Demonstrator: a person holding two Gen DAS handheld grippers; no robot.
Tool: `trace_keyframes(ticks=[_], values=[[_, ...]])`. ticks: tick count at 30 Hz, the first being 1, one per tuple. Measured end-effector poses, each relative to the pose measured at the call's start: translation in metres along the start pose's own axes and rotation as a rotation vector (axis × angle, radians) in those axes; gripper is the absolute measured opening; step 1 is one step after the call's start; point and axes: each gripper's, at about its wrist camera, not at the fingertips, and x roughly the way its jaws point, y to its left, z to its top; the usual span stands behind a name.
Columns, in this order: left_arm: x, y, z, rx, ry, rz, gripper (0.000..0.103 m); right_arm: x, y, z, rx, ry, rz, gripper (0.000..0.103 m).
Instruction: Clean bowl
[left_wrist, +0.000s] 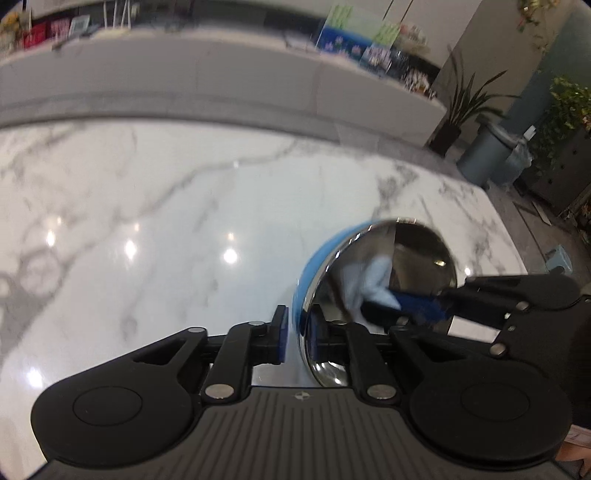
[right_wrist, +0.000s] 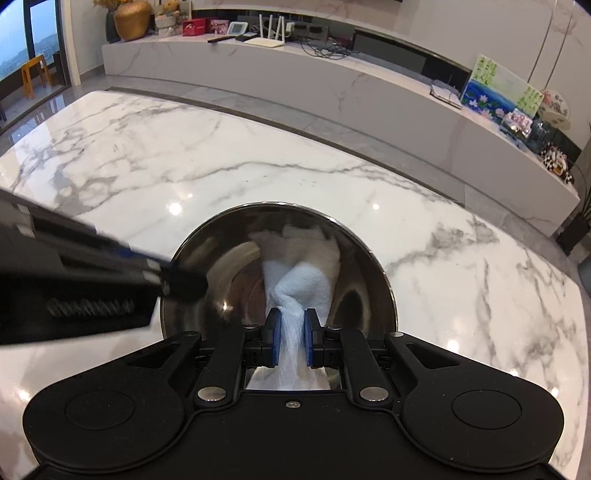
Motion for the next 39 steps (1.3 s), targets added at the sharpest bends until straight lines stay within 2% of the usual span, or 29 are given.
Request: trace_keyframes(ticks=[4, 6, 7, 9, 10, 16, 20, 24, 29, 39], values=[[-0.007, -0.006, 0.001, 0.039, -0.084, 0.001, 0.022, 0.0, -0.001, 0.0, 0.005, 0.002, -0.002, 0.01], [-0.007, -0.008, 0.0, 0.057, -0.09, 0.006, 0.022, 0.0, -0.001, 0.0, 0.006, 0.0, -0.002, 0.01], [-0.006, -0.009, 0.0, 0.066, -0.092, 0.008, 0.02, 0.0, -0.001, 0.0, 0.007, 0.0, -0.002, 0.01], [-0.006, -0.012, 0.0, 0.084, -0.098, 0.012, 0.009, 0.0, -0.002, 0.0, 0.009, -0.002, 0.003, 0.01], [-0.006, -0.012, 0.0, 0.086, -0.1, 0.012, 0.008, 0.0, -0.002, -0.001, 0.01, -0.002, 0.006, 0.01], [-0.003, -0.002, 0.002, 0.012, -0.087, 0.007, 0.007, -0.003, -0.006, -0.001, 0.023, -0.012, 0.018, 0.01], [0.005, 0.013, 0.004, -0.059, -0.047, 0.035, 0.004, -0.007, -0.008, 0.001, 0.043, -0.027, 0.038, 0.01], [0.013, 0.024, 0.003, -0.136, 0.017, -0.001, 0.003, -0.012, -0.008, 0.003, 0.052, -0.043, 0.05, 0.01], [0.019, 0.023, 0.001, -0.127, 0.067, 0.004, 0.003, -0.012, -0.008, 0.004, 0.06, -0.038, 0.048, 0.01], [0.016, 0.013, -0.005, -0.099, 0.232, -0.073, 0.008, -0.01, -0.01, 0.003, 0.032, 0.019, 0.033, 0.01]])
